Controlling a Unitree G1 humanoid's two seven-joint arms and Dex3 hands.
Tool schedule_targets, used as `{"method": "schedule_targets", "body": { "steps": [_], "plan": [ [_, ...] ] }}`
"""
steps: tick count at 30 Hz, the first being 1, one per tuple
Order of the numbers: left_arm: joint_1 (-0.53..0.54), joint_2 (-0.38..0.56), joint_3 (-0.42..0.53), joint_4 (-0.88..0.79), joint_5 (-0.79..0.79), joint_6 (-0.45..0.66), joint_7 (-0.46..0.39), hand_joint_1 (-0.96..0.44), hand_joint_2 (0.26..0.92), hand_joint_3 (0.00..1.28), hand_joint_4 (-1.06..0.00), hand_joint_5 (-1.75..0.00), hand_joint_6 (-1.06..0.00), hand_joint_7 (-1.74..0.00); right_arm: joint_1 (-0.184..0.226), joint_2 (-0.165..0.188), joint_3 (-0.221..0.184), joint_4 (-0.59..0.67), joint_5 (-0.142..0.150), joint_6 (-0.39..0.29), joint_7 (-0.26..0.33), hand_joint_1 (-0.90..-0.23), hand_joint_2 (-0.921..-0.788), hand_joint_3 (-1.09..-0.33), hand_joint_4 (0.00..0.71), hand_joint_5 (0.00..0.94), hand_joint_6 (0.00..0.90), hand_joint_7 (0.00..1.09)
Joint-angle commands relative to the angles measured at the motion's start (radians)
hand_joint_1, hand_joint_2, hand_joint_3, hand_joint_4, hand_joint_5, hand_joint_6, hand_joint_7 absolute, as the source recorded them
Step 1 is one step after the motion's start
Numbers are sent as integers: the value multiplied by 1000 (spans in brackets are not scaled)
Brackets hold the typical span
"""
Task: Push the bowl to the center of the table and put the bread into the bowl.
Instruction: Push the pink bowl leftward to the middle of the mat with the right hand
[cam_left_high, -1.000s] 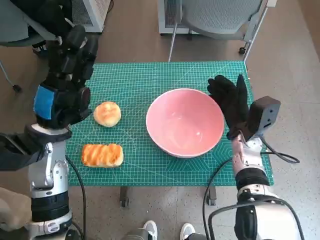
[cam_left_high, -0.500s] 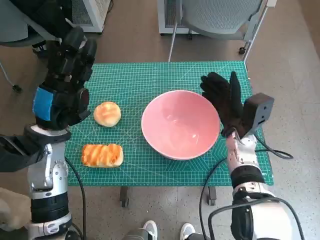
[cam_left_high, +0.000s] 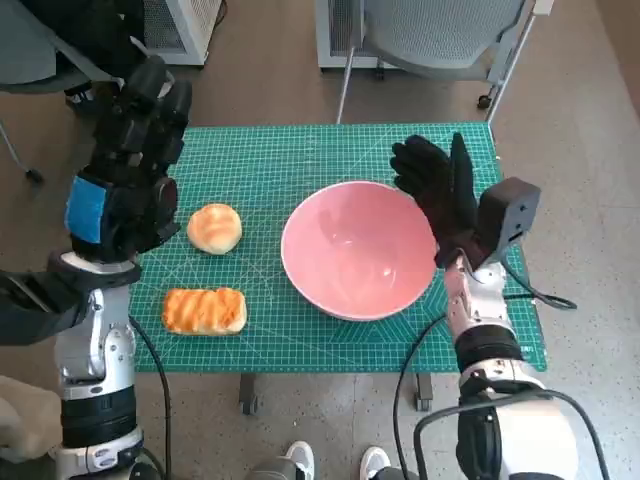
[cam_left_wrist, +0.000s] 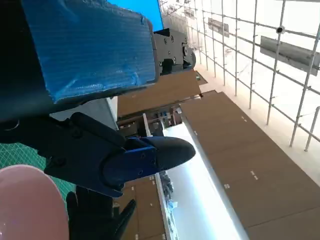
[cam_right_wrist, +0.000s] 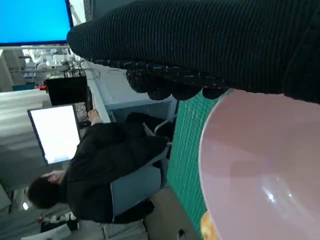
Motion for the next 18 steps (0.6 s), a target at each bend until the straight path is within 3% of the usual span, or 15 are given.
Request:
{"method": "schedule_targets", "body": {
  "steps": [1,18],
  "plan": [
    [15,14,14,-6,-6,-9,2,-661,921,577,1,1,1,-291,0,16,3,9,-7,20,4,-641,-921,-890,303,0,379,21],
    [31,17,19,-4,24,-42,16,-654,921,571,-2,-1,1,-292,-22,37,7,13,-11,36,4,-646,-921,-892,304,1,377,21]
  ]
}}
